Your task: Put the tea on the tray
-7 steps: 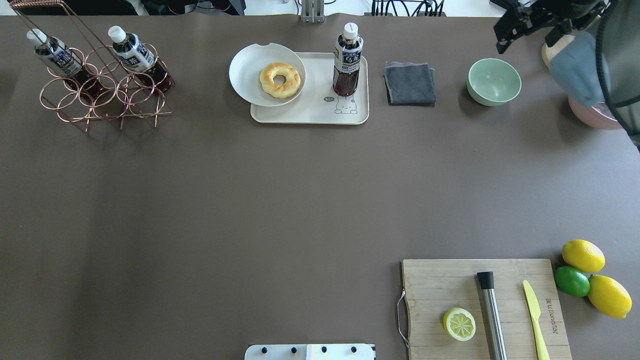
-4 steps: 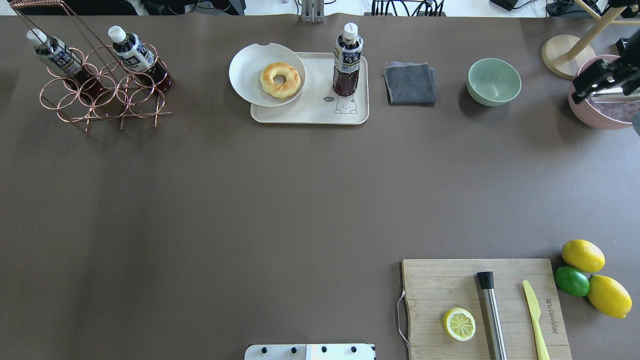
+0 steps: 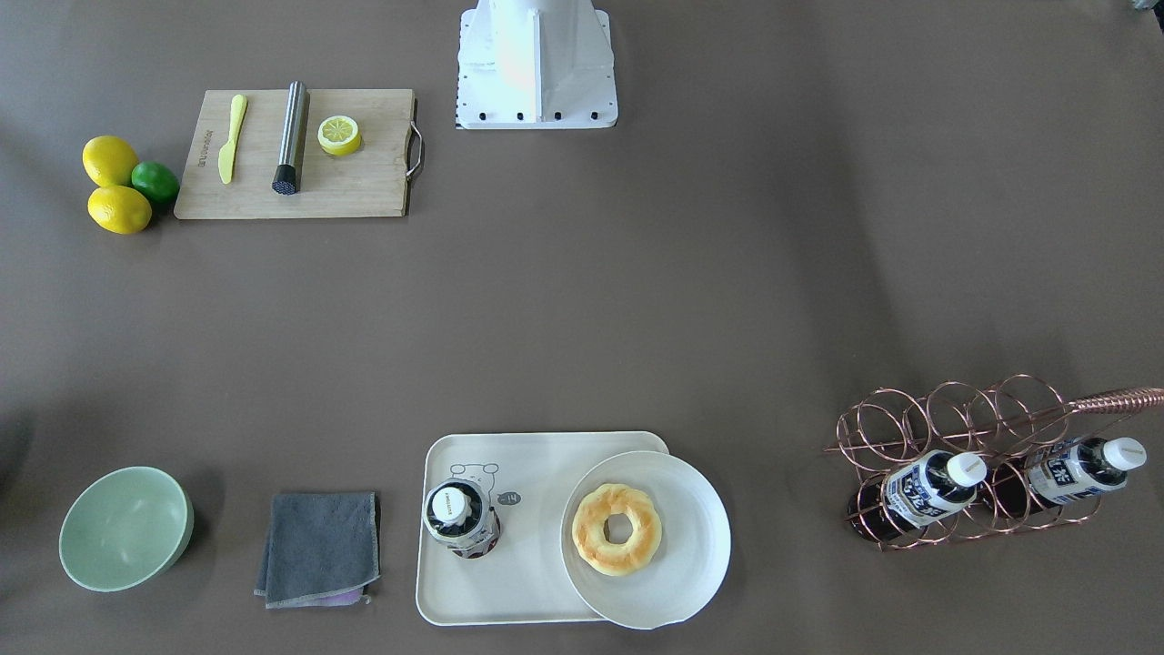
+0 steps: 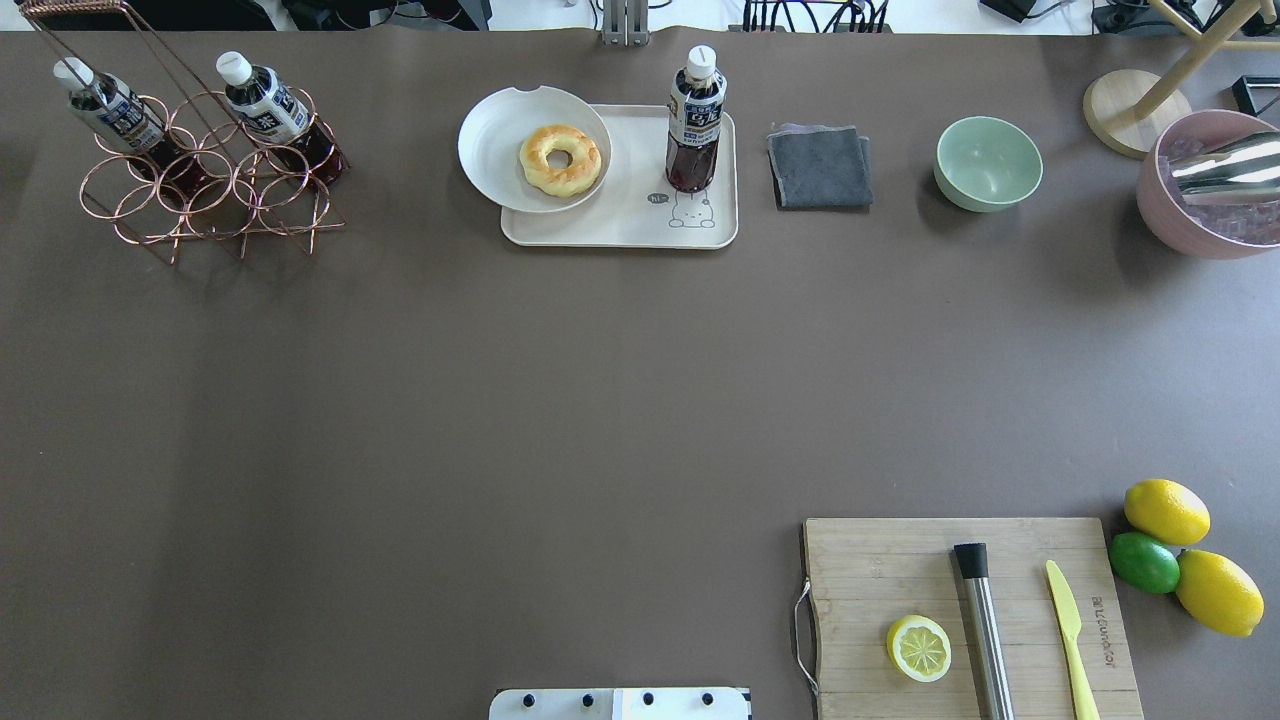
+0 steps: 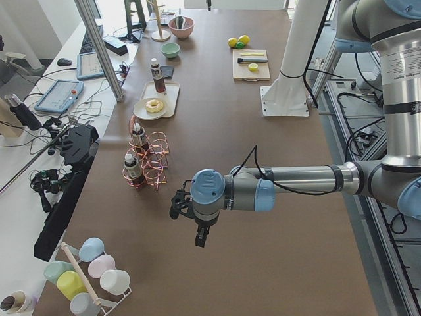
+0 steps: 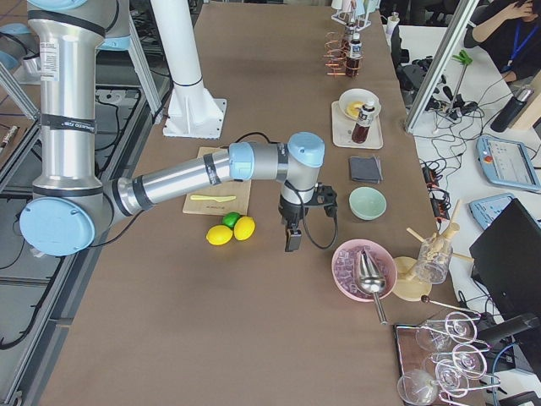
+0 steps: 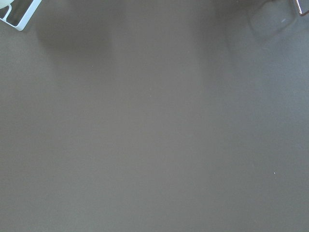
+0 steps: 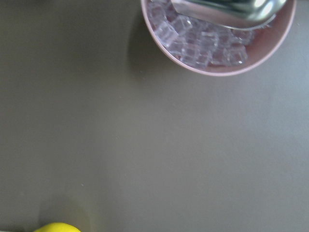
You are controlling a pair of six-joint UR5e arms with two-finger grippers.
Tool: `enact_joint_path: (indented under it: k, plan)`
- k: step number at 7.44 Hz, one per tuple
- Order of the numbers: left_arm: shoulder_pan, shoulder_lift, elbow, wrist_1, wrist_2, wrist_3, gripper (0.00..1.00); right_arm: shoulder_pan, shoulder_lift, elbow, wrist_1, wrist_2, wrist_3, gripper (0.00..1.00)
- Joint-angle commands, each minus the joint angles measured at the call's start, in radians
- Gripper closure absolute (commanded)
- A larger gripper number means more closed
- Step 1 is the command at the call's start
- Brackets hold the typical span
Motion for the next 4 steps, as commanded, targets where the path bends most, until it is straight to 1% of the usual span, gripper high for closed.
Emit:
enact_joint_path:
  k: [1, 3, 4]
  plan:
    - [-0.054, 0.036, 0.000, -0.046, 0.001, 0.006, 0.02, 0.116, -0.084, -0.105, 0.006, -0.014, -0.077, 0.00]
    - [-0.056, 0.038, 0.003, -0.044, 0.001, 0.004, 0.02, 0.140, -0.086, -0.119, 0.004, -0.030, -0.091, 0.00]
    - [-0.054, 0.033, 0.044, -0.034, 0.003, -0.005, 0.02, 0.138, -0.081, -0.127, 0.006, -0.023, -0.083, 0.00]
